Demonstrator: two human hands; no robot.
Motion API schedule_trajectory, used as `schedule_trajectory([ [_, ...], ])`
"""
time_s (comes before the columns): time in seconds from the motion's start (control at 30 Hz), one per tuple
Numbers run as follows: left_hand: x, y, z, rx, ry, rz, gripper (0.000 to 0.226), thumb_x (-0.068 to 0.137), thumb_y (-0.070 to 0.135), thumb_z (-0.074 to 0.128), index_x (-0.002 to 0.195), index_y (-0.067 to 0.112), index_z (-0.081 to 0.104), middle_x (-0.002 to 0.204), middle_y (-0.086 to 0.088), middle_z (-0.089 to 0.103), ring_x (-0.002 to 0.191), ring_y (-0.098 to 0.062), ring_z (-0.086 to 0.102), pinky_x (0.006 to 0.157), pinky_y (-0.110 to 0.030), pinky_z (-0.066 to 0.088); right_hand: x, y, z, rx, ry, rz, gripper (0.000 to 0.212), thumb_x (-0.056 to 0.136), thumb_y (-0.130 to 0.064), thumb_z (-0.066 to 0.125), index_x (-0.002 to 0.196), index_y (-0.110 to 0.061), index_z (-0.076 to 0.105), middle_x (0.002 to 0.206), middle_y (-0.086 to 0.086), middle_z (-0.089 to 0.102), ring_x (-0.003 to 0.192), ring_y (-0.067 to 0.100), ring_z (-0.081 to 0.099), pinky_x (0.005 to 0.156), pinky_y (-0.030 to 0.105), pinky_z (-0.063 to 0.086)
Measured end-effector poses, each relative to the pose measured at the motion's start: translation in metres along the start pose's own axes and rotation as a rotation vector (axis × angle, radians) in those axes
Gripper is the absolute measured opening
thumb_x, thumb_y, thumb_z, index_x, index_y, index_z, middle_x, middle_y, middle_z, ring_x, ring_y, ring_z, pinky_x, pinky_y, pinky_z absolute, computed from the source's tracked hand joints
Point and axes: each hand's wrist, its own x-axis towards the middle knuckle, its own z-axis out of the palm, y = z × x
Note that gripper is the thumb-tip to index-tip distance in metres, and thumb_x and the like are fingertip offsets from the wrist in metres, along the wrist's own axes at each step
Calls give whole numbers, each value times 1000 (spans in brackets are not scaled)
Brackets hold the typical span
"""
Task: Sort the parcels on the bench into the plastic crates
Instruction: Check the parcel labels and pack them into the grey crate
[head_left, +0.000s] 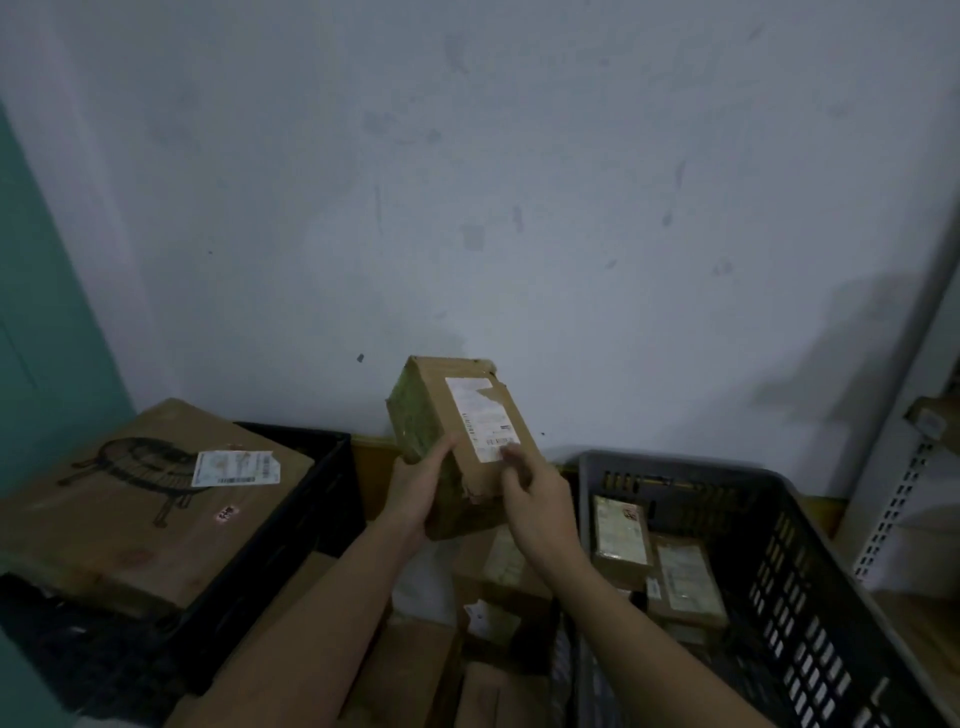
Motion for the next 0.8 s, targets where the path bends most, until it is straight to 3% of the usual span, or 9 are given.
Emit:
schedule_trajectory([
  [0.1, -8, -5, -5, 27, -16, -1, 90, 66, 60, 81, 141, 22, 48, 116, -5, 72, 100, -26, 71, 81, -43, 60, -3, 17, -15, -112, 174, 107, 38, 96, -30, 57, 133, -22, 51, 133, -2, 47, 125, 17, 45, 102, 42, 49],
  [0.23, -19, -9, -6, 13, -85, 3, 78, 75, 60, 72, 140, 21, 53, 115, -3, 74, 103, -24, 71, 79, -40, 59, -11, 30, -44, 214, -46, 358, 63, 93, -50, 60, 146, -24, 38, 137, 1, 49, 122, 21, 51, 103, 46, 49],
  [0.37, -24, -14, 1, 53, -132, -4, 60, 87, 56, 62, 137, 24, 56, 116, -1, 73, 105, -20, 69, 77, -36, 56, -24, 29, -56, 505, -220, 510, 42, 97, -50, 54, 133, -30, 48, 116, -8, 57, 106, 16, 57, 95, 46, 52],
  [0.47, -24, -16, 2, 75, -141, -11, 55, 88, 55, 61, 135, 25, 58, 114, 0, 73, 104, -20, 69, 79, -38, 56, -26, 35, -56, 588, -199, 506, 37, 97, -45, 56, 130, -28, 56, 122, -1, 63, 112, 22, 61, 91, 43, 55],
  [0.63, -5, -24, -10, 127, -153, -59, 62, 83, 62, 63, 135, 29, 58, 115, 3, 72, 110, -23, 66, 99, -52, 50, -30, 39, -42, 593, -125, 487, 33, 97, -39, 58, 125, -22, 59, 120, 3, 66, 111, 19, 63, 95, 39, 56],
  [0.8, 2, -20, -10, 151, -224, -65, 49, 91, 51, 60, 135, 31, 51, 113, 8, 67, 105, -15, 61, 84, -43, 50, -31, 42, -35, 541, -35, 542, 24, 97, -41, 58, 117, -28, 60, 119, 2, 65, 110, 23, 63, 95, 43, 56],
])
